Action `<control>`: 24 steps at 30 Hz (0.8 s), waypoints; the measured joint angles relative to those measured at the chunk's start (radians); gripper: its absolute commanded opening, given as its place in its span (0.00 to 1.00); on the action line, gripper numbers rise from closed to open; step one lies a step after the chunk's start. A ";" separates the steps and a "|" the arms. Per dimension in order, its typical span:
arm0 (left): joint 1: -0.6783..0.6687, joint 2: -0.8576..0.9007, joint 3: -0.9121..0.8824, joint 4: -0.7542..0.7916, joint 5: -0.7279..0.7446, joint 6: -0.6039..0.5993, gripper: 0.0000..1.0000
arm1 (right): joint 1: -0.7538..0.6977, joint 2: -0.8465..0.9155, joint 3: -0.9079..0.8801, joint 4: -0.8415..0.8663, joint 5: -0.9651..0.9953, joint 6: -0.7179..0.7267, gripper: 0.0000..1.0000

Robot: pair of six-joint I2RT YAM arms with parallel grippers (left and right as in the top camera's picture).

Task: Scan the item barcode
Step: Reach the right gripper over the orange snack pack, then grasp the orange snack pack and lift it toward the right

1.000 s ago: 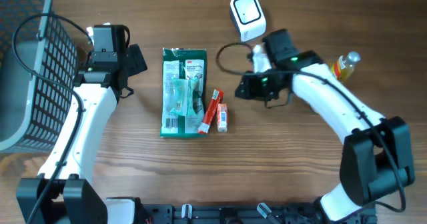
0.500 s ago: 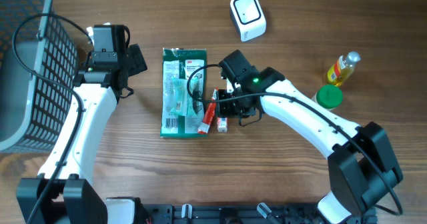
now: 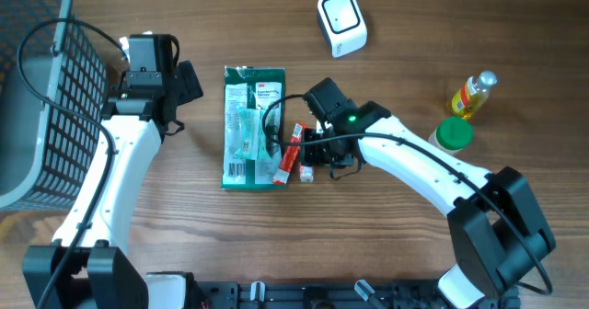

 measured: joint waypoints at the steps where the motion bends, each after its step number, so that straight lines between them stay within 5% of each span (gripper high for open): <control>1: 0.000 0.000 0.000 0.000 0.000 0.000 1.00 | 0.000 0.000 0.000 0.002 -0.005 0.002 0.44; 24: 0.000 0.000 0.000 0.000 0.000 0.000 1.00 | 0.072 0.000 0.000 0.187 -0.104 -0.025 0.45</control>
